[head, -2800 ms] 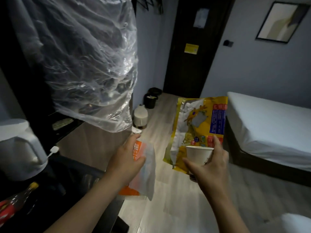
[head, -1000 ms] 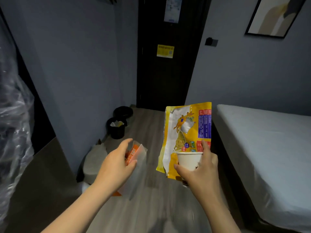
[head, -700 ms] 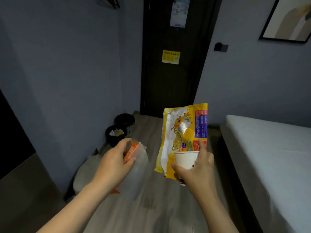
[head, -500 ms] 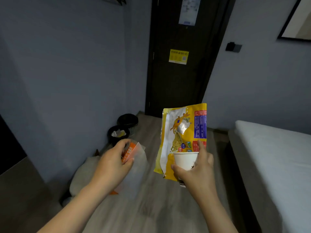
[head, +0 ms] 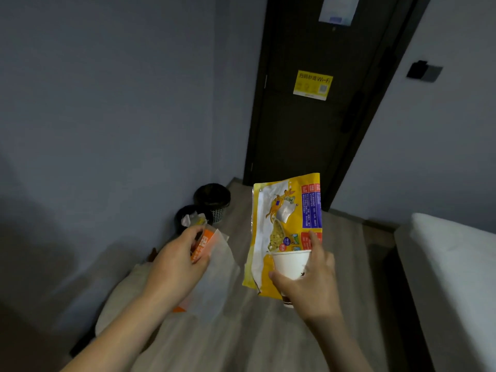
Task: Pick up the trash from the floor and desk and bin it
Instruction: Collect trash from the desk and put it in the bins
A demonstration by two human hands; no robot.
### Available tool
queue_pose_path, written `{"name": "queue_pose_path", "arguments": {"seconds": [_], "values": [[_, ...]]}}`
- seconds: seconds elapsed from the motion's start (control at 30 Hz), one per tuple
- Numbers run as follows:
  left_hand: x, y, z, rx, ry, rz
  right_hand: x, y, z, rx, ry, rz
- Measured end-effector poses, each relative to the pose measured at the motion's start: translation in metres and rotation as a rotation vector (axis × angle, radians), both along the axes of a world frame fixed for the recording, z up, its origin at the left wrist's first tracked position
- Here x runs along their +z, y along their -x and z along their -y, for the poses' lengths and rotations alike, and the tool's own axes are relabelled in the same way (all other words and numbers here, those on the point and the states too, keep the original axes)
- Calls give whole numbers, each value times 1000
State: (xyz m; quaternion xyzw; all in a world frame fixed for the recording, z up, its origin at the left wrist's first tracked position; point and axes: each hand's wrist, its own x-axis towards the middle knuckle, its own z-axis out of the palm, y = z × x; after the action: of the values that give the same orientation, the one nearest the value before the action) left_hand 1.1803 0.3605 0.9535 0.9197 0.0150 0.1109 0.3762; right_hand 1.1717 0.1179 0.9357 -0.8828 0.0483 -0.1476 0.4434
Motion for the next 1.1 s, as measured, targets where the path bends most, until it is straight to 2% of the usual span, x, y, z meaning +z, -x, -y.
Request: {"name": "queue_pose_path", "arguments": {"seconds": [0.23,0.57,0.97,1.1], "values": [[-9,-118,-37,31,-62,-42,-6,-119,-35,36,18,-75],[-28,-245,-67,97,-85,-148,-29,-262,-65,146,-48,-200],[-44,-432,-80,272,-87,-186,-46,-501,-73,311,56,-228],[-55,-473,-85,289,-72,-266,-60,-555,-79,346,98,-282]]}}
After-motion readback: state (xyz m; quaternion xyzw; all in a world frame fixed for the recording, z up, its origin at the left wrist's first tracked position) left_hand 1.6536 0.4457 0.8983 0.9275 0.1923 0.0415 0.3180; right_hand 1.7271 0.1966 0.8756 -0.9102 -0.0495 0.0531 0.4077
